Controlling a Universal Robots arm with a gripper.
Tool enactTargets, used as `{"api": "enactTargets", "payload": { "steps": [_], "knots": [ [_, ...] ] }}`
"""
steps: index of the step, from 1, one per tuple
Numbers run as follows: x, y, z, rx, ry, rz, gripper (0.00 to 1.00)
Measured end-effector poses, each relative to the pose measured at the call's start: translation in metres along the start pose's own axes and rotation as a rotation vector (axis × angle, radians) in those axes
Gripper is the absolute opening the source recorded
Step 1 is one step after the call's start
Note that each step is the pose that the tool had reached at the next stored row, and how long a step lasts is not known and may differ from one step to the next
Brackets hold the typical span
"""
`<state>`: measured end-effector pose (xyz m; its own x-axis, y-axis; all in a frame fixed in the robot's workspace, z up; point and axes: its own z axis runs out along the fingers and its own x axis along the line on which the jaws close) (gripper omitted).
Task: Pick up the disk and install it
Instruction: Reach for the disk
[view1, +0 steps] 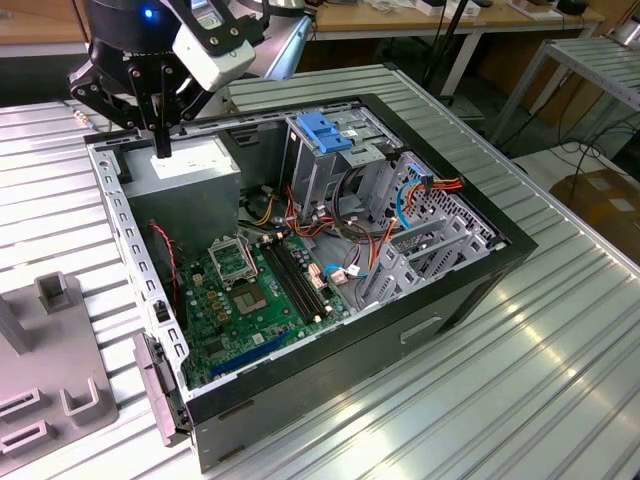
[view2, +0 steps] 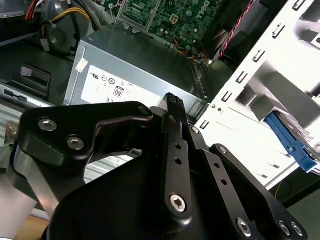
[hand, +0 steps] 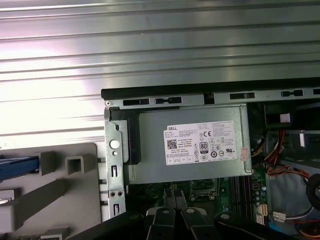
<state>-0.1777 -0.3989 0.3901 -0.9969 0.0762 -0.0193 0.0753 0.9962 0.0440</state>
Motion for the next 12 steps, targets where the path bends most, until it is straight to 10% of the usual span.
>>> {"api": "enactTargets", "payload": {
  "steps": [12],
  "knots": [
    [0.0112, -0.0009, 0.0001, 0.0, 0.0005, 0.0, 0.1]
  ]
}}
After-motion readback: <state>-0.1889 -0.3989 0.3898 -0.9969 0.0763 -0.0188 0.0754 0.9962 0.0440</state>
